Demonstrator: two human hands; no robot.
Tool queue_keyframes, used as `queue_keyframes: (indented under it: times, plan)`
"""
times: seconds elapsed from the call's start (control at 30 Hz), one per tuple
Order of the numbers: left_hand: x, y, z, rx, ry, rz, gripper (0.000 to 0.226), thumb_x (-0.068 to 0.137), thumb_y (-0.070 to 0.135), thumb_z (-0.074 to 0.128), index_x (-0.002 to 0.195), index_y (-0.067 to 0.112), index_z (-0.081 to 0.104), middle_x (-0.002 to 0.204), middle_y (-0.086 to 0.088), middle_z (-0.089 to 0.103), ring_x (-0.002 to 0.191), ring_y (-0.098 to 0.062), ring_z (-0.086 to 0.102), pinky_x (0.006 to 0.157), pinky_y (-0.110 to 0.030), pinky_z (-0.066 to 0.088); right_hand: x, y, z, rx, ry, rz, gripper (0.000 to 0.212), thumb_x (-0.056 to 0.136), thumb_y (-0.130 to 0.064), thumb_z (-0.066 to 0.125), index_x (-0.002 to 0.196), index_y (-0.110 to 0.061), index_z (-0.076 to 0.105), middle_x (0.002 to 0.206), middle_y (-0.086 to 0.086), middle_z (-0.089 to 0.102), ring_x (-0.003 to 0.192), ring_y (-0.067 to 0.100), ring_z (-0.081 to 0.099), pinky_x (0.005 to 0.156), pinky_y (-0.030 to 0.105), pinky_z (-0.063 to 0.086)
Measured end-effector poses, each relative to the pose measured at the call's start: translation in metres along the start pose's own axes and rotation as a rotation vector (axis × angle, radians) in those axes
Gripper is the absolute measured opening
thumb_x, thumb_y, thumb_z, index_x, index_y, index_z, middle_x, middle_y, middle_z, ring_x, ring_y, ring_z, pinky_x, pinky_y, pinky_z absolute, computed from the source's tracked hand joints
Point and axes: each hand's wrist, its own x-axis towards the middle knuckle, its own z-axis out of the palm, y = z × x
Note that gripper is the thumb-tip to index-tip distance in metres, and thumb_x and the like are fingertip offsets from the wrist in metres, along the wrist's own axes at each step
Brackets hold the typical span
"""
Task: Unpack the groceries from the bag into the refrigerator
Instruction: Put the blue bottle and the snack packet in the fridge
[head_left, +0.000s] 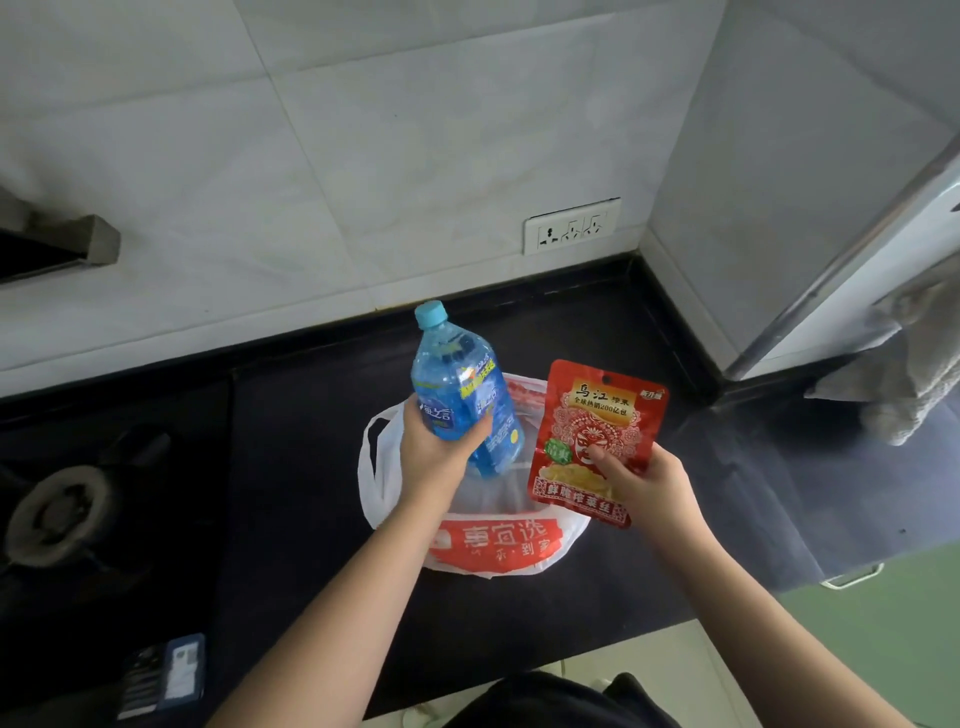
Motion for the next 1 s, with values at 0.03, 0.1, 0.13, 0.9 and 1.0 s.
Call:
queue_keyframes:
  times: [0.03, 0.1, 0.13, 0.9, 1.0]
  plan:
    - [-0.002, 0.008, -0.007, -0.067, -0.023, -0.024, 0.068, 0.070, 0.020, 0.086, 0.126, 0.022, 0.047, 0.117, 0.009, 0.064, 0.105, -0.005, 0.065, 0.079, -0.024, 0.055, -0.001, -0.002, 0.000, -0.004, -0.006, -0.007, 0.014, 0.085, -0.030, 0.069, 0.098, -0.027, 0.065, 0.093, -0.011, 0.074, 0.078, 0.009, 0.073, 0.068, 0.027, 0.058]
    - [-0.003, 0.020, -0.023, -0.175, -0.090, -0.072, 0.064, 0.070, 0.020, 0.084, 0.124, 0.021, 0.050, 0.118, 0.003, 0.066, 0.107, -0.012, 0.066, 0.081, -0.030, 0.056, -0.002, -0.005, -0.001, -0.023, -0.020, -0.014, 0.016, 0.085, -0.032, 0.069, 0.100, -0.027, 0.065, 0.095, -0.009, 0.074, 0.080, 0.010, 0.073, 0.073, 0.033, 0.060]
    - [-0.004, 0.026, -0.033, -0.220, -0.134, -0.085, 0.060, 0.071, 0.020, 0.080, 0.123, 0.020, 0.052, 0.119, 0.000, 0.067, 0.109, -0.017, 0.066, 0.082, -0.033, 0.056, -0.003, -0.006, -0.001, -0.033, -0.027, -0.016, 0.017, 0.084, -0.032, 0.069, 0.100, -0.027, 0.065, 0.096, -0.008, 0.074, 0.080, 0.010, 0.073, 0.074, 0.034, 0.060]
    - [-0.104, 0.043, -0.228, -0.614, -0.279, -0.166, 0.064, 0.053, 0.053, 0.088, 0.108, 0.022, 0.074, 0.111, -0.008, 0.071, 0.099, -0.025, 0.069, 0.075, -0.039, 0.058, -0.079, -0.046, 0.111, 0.127, -0.305, 0.037, 0.050, 0.077, -0.036, 0.076, 0.120, -0.020, 0.058, 0.105, 0.005, 0.074, 0.093, 0.029, 0.072, 0.088, 0.054, 0.054]
    - [-0.119, 0.043, -0.256, -0.683, -0.290, -0.125, 0.067, 0.054, 0.055, 0.087, 0.110, 0.020, 0.073, 0.110, -0.008, 0.071, 0.099, -0.024, 0.068, 0.078, -0.039, 0.057, -0.101, -0.045, 0.143, 0.138, -0.345, 0.046, 0.036, 0.084, -0.027, 0.071, 0.116, -0.019, 0.058, 0.102, 0.005, 0.075, 0.091, 0.029, 0.073, 0.084, 0.051, 0.056]
